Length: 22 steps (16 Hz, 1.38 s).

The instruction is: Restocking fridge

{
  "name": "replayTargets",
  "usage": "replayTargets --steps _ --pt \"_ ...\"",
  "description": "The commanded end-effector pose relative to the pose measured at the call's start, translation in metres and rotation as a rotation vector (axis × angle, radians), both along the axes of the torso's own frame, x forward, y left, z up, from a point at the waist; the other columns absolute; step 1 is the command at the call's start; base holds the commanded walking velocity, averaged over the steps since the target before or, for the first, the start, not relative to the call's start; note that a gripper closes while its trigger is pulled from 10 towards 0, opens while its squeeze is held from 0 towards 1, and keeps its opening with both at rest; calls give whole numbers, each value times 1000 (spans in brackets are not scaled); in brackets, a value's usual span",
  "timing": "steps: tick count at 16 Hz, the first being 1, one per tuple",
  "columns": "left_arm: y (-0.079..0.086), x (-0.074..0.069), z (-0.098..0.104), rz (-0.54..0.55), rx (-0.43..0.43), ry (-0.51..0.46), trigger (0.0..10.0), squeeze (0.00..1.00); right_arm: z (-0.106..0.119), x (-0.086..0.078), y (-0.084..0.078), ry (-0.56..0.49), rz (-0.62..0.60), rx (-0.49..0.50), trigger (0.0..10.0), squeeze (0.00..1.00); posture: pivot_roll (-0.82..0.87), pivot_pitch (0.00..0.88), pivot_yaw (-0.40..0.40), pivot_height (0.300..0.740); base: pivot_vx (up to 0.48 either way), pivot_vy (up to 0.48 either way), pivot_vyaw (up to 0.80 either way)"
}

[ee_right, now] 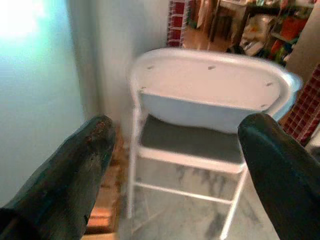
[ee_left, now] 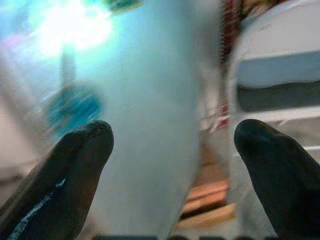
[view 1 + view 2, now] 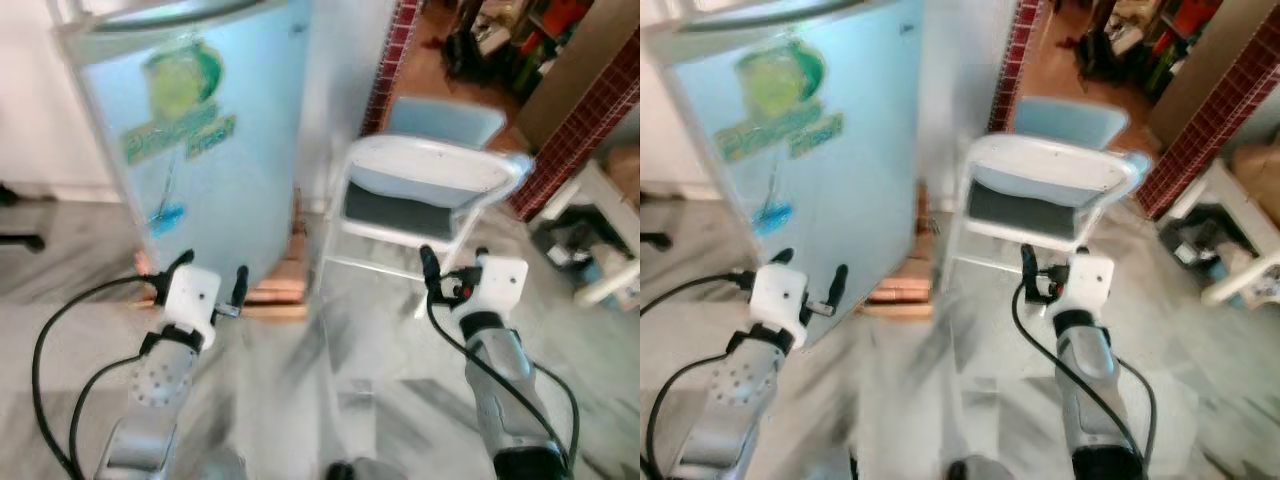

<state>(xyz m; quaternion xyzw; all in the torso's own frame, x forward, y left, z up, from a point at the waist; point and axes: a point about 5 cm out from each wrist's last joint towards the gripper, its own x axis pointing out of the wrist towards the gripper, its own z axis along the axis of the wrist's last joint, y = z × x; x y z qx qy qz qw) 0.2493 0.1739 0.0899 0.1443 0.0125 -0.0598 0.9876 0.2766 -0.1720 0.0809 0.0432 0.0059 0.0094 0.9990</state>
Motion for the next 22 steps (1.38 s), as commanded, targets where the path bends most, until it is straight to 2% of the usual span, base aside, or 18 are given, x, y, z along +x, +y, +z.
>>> replayTargets --steps 1,4,6,8,12,15,18,19,22 --pt "-1 2 -1 -6 -7 5 10000 0 3 2 -4 -11 -4 -15 10000 0 147 89 -95 740 0 435 0" --pt "-5 6 4 -53 -3 -7 10000 0 8 6 -6 -35 -24 -15 10000 0 160 90 -66 740 0 411 0" --pt "-8 5 -1 -69 -18 25 10000 0 2 0 -11 -33 -77 -18 10000 0 150 74 -5 740 0 135 0" --pt "-16 7 -2 -138 9 28 10000 0 -2 -7 -13 -33 -110 -25 10000 0 116 71 27 740 0 0 0" --pt "-17 20 0 -155 7 31 10000 0 -6 -16 -17 -20 -161 -15 10000 0 85 107 29 740 0 0 0" --pt "-12 20 -2 -169 4 59 10000 0 -6 -19 -22 -21 -220 -3 10000 0 48 110 54 740 0 0 0" --pt "-19 27 -6 -201 -8 69 10000 0 -5 -20 -31 -27 -266 5 10000 0 26 99 53 740 0 0 0" --pt "-21 33 -4 -189 -22 60 10000 0 -3 -18 -33 -29 -256 -3 10000 0 26 93 37 740 0 0 -544" --pt "-20 39 2 -167 -40 37 10000 0 3 -9 -28 -45 -203 -30 10000 0 44 86 27 740 0 404 -569"
